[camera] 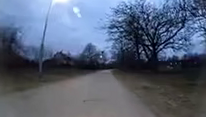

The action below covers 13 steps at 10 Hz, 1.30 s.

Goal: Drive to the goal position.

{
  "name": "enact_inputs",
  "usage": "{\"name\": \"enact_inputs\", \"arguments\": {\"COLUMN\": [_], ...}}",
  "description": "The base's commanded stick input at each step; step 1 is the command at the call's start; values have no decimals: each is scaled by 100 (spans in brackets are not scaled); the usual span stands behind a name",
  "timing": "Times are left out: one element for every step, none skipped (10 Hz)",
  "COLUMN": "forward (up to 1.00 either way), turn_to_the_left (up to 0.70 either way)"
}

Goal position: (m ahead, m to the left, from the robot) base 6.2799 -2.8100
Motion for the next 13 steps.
{"name": "enact_inputs", "arguments": {"forward": [100,100,100,100,100,100,100,100,100,100,100,100,100], "turn_to_the_left": [4,4,4,4,4,4,4,4,4,4,4,4,4]}}
